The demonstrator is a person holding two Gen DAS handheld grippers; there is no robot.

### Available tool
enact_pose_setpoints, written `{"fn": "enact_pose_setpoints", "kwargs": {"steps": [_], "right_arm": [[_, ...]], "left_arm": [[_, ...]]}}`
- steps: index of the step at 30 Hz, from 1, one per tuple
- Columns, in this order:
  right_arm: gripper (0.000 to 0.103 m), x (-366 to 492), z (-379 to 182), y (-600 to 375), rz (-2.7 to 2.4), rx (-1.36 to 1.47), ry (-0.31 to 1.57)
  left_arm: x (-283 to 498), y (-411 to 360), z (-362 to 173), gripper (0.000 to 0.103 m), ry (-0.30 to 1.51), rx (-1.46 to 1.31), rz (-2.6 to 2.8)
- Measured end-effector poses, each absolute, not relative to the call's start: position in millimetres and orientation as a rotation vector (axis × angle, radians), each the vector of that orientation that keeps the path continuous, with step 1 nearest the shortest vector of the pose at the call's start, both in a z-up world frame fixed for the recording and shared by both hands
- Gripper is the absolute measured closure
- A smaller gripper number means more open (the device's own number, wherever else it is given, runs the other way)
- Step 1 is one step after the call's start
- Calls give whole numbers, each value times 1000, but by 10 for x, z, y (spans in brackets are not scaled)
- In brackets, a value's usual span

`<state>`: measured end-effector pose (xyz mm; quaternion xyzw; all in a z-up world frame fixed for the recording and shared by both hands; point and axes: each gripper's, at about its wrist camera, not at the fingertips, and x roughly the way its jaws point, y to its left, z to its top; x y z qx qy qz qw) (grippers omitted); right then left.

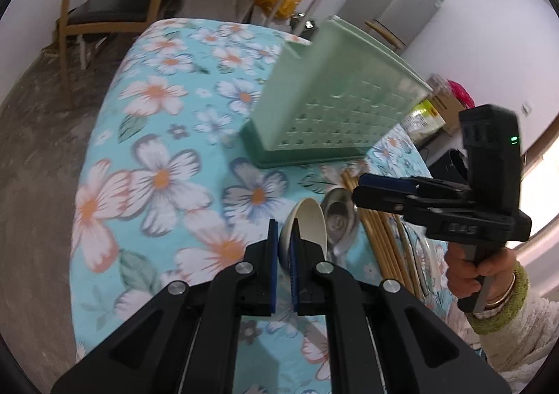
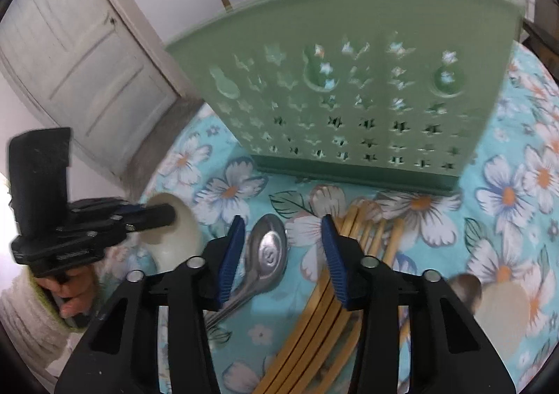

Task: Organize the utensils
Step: 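Lift the white plastic spoon with the left tool toward the green basket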

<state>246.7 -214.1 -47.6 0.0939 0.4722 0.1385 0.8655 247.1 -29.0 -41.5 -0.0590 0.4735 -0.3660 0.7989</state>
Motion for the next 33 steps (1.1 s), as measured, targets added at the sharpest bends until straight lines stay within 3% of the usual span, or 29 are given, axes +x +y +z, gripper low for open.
{"fn": "enact_pose_setpoints", "kwargs": {"steps": [9, 17, 33], "right_arm": [[100, 2556, -632, -1991, 309, 148, 1058], [102, 2237, -226, -1879, 250, 41, 970], [102, 1843, 1529, -2520, -137, -125, 382]], "left_arm": [[2452, -80, -300, 98, 967, -140, -724], [2373, 10, 86, 98, 862, -152, -670], [2315, -25, 1600, 98, 294, -211, -411]]}}
